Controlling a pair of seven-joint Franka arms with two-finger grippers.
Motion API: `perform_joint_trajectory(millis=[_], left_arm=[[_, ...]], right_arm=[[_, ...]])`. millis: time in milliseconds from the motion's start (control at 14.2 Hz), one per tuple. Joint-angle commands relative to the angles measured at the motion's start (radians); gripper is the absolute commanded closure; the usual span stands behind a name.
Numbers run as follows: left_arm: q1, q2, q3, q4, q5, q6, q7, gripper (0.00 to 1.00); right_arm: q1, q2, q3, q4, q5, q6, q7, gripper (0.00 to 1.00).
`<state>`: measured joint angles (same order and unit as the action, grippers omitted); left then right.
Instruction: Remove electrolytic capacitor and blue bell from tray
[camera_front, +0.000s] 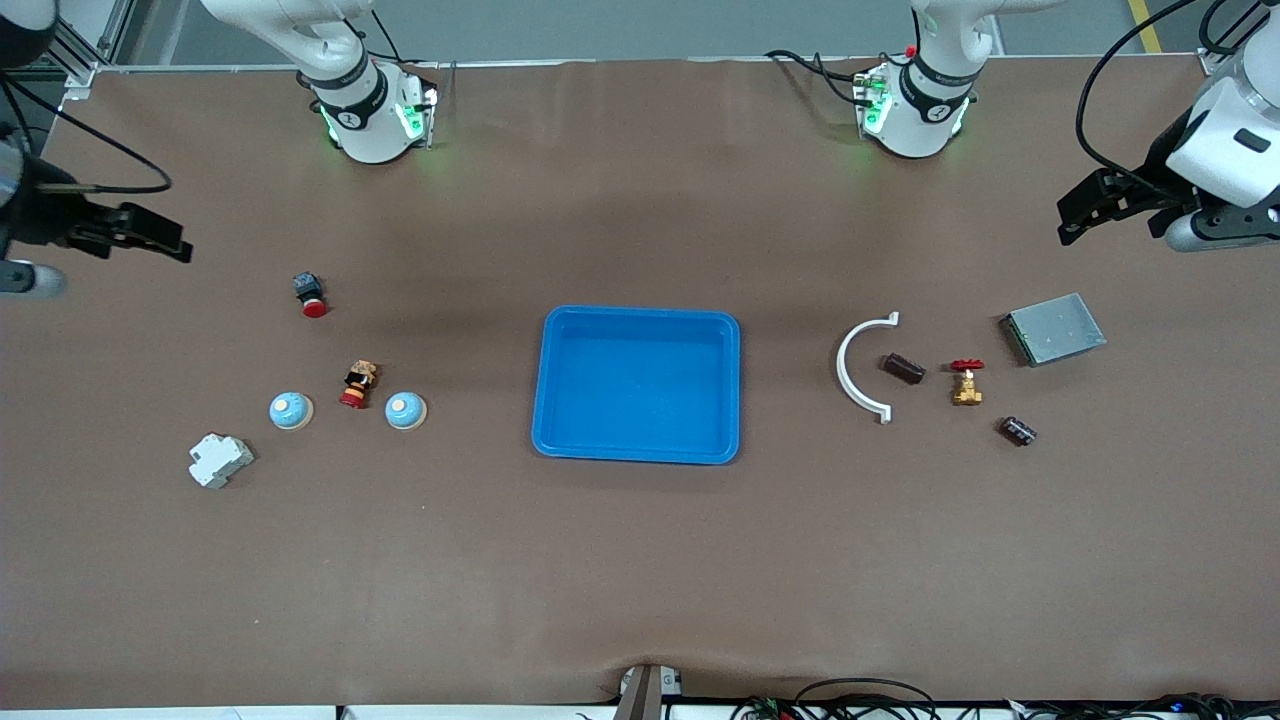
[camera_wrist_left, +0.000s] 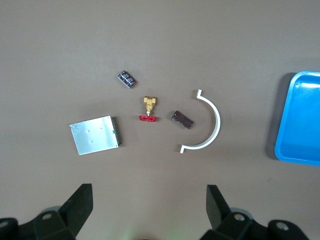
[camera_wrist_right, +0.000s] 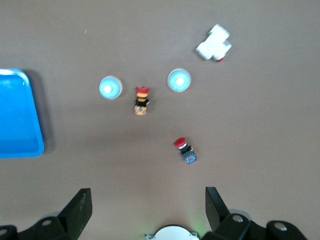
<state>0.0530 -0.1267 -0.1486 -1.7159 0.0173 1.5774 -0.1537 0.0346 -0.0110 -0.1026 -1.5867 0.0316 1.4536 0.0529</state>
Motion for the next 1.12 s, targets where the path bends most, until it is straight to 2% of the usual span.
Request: perform_joint_trajectory(millis=[0, 140, 281, 1053], left_arm=[[0.005, -0.028, 0.0, -0.017, -0.005, -0.01, 0.005, 0.0], [0.005, -0.028, 0.001, -0.017, -0.005, -0.01, 0.006, 0.0], [0.005, -0.03, 0.001, -0.017, -0.005, -0.011, 0.006, 0.0], [0.007, -0.036, 0.0, -0.027, -0.003, -0.013, 0.003, 0.0]], right_arm=[[-0.056, 0.042, 0.021, 0.088, -0.002, -0.007, 0.001, 0.0], [-0.073, 0.051, 0.024, 0.1, -0.001, -0.007, -0.001, 0.0], [-0.084, 0.046, 0.058, 0.099, -0.01, -0.009, -0.001, 0.0], [-0.078, 0.04, 0.055, 0.091, -0.016, -0.001, -0.001, 0.0]])
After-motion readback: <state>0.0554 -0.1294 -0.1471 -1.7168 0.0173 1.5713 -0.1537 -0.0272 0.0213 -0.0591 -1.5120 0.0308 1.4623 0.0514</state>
